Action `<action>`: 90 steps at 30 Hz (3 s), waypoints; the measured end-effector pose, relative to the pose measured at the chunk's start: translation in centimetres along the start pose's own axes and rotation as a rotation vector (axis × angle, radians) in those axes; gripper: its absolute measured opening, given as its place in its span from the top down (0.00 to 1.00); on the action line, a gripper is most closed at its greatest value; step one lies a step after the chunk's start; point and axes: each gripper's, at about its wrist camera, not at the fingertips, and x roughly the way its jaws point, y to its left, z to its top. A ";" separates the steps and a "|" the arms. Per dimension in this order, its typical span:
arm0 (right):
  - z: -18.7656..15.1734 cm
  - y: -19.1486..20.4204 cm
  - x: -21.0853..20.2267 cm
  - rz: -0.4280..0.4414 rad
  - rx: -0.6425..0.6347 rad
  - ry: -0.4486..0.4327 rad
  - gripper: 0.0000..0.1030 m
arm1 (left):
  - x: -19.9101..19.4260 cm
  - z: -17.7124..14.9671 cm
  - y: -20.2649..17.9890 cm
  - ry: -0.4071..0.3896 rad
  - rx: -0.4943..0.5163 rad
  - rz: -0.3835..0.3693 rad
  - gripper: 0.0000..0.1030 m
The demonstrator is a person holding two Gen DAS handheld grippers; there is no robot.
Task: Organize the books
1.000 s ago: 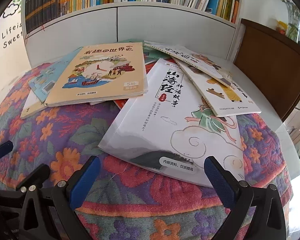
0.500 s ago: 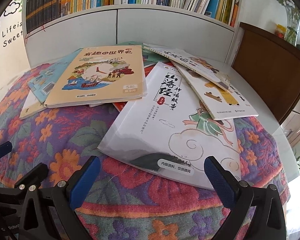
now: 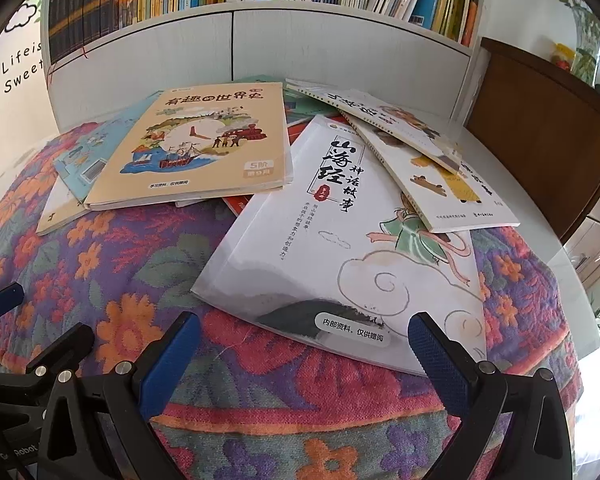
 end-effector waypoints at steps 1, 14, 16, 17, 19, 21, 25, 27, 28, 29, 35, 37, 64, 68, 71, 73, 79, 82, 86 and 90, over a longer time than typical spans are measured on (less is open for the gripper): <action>0.0 0.0 0.1 0.000 0.002 0.002 0.00 | 0.1 0.0 0.0 0.005 0.006 0.009 0.01; 0.0 -0.1 0.9 0.005 -0.002 -0.016 0.00 | 0.6 0.1 0.4 0.018 0.010 0.000 0.00; 0.0 -0.2 0.8 0.012 -0.003 -0.029 0.00 | 0.7 0.2 0.6 0.014 0.011 -0.004 0.00; 0.0 -0.3 1.0 0.021 0.000 -0.042 0.00 | 0.8 0.2 0.6 0.014 0.011 -0.004 0.00; 0.0 -0.2 1.0 0.022 0.000 -0.045 0.00 | 0.8 0.2 0.5 0.025 0.011 -0.004 0.00; 0.0 -0.1 1.0 0.021 0.002 -0.048 0.00 | 0.8 0.2 0.4 0.031 0.009 -0.008 0.00; 0.1 0.0 1.0 0.029 0.003 -0.055 0.00 | 0.7 0.2 0.3 0.030 0.012 -0.006 0.00; 0.2 -0.1 1.1 0.029 0.001 -0.052 0.00 | 0.7 0.2 0.3 0.033 0.012 -0.006 0.00; 0.3 -0.1 1.1 0.027 -0.002 -0.049 0.00 | 0.7 0.2 0.3 0.035 0.013 -0.005 0.00; 0.3 -0.1 1.2 0.027 -0.005 -0.049 0.00 | 0.7 0.2 0.3 0.034 0.014 -0.006 0.00; 0.4 0.1 1.3 0.013 -0.014 -0.040 0.00 | 1.1 1.5 0.8 0.110 0.053 -0.025 0.00; 1.3 0.1 1.7 0.034 -0.068 -0.001 0.00 | 0.9 2.4 1.5 0.147 0.022 -0.021 0.00; 16.6 -1.5 9.4 0.304 0.191 0.084 0.33 | 7.3 14.1 1.4 0.051 -0.102 -0.071 0.48; 16.8 -0.5 9.4 0.381 0.177 0.126 0.45 | 6.8 14.1 -0.2 0.040 -0.035 -0.011 0.51; 16.2 -0.2 9.5 0.362 0.136 0.116 0.50 | 6.3 13.8 1.1 0.039 -0.077 -0.032 0.63; 16.1 -0.9 9.4 0.390 0.164 0.125 0.57 | 5.8 13.6 1.8 0.038 -0.081 -0.034 0.66; 14.7 -1.7 8.6 0.459 0.199 0.138 0.65 | 4.7 13.3 2.5 0.027 -0.063 -0.012 0.66; 14.5 -0.1 7.5 0.448 0.161 0.131 0.65 | 3.9 13.2 3.0 0.026 -0.056 0.017 0.66; 14.3 0.3 5.9 0.466 0.138 0.133 0.65 | 2.4 12.3 4.5 0.029 -0.047 -0.058 0.66; 12.8 -0.4 7.6 0.557 0.156 0.231 0.66 | 4.4 11.0 6.1 0.111 -0.062 -0.089 0.66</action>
